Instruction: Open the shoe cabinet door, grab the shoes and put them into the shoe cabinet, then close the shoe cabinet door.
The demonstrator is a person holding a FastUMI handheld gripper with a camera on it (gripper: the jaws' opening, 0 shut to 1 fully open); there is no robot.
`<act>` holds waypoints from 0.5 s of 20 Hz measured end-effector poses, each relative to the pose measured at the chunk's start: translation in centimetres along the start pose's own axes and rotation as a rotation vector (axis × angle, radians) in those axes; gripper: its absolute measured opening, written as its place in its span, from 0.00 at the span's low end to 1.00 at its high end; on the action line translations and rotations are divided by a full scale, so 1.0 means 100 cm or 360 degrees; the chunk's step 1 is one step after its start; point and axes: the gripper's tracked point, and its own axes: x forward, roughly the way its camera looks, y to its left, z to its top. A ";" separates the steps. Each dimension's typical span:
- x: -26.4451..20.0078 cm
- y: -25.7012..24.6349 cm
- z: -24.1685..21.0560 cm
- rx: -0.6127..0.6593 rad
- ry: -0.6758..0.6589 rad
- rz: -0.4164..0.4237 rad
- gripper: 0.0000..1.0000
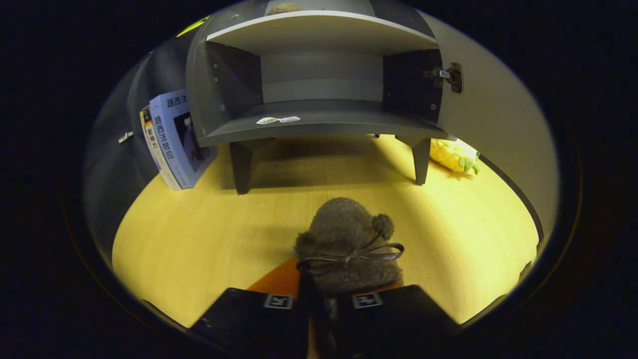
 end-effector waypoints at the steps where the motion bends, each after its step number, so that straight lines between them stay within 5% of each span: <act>1: 0.002 0.001 0.004 -0.0017 -0.0037 0.0009 0.26; 2: -0.003 -0.001 0.005 -0.0042 -0.0061 -0.0002 0.08; 10: -0.086 -0.024 0.099 0.0061 -0.0230 0.0050 0.08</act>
